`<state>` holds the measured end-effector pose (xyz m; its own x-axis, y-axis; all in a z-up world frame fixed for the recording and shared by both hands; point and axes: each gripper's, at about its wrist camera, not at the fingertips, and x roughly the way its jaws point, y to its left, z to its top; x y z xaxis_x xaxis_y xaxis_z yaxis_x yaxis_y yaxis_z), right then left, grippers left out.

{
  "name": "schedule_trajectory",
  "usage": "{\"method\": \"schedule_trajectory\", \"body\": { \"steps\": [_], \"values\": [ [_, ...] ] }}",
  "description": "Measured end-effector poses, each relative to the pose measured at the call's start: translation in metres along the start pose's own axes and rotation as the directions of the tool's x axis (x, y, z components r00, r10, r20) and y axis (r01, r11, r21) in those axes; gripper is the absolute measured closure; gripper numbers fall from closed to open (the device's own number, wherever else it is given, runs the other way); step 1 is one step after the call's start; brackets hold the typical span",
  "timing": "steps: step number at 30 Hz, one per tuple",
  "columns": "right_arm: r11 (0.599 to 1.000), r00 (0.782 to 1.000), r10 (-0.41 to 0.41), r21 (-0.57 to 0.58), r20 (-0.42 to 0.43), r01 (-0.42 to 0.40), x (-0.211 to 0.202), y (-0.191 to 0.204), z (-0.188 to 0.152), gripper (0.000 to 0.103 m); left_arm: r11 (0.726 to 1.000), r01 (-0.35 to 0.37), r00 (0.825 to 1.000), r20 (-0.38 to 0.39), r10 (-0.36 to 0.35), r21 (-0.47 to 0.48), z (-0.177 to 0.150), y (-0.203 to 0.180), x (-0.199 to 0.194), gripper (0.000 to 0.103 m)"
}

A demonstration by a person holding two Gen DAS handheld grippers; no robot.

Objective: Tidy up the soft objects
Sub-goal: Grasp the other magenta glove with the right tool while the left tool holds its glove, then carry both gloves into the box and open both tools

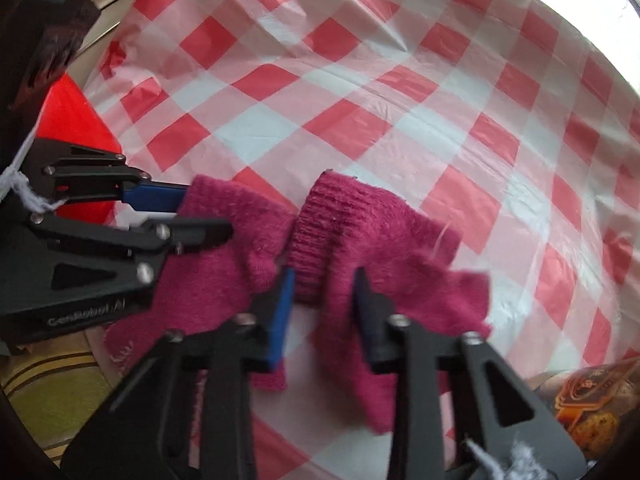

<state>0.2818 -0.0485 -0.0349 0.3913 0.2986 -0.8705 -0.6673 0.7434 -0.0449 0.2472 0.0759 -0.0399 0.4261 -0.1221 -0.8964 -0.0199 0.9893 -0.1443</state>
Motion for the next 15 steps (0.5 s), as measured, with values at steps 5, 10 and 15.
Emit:
{"method": "schedule_trajectory", "body": {
  "steps": [5, 10, 15],
  "values": [
    [0.999, 0.999, -0.039, 0.038, 0.024, 0.038, -0.023, 0.005, -0.006, 0.09, 1.0, 0.001, 0.999, 0.036, -0.001, 0.002, -0.002, -0.003, -0.016, 0.09],
    [0.996, 0.995, -0.073, 0.063, 0.061, 0.069, -0.055, 0.011, -0.015, 0.091, 1.0, 0.009, 0.997, 0.077, -0.008, -0.003, -0.007, -0.006, -0.04, 0.09],
    [0.993, 0.992, -0.09, 0.088, 0.093, 0.082, -0.086, 0.016, -0.026, 0.091, 1.0, 0.009, 0.992, 0.129, -0.009, 0.003, -0.016, -0.016, -0.069, 0.09]
  ]
}}
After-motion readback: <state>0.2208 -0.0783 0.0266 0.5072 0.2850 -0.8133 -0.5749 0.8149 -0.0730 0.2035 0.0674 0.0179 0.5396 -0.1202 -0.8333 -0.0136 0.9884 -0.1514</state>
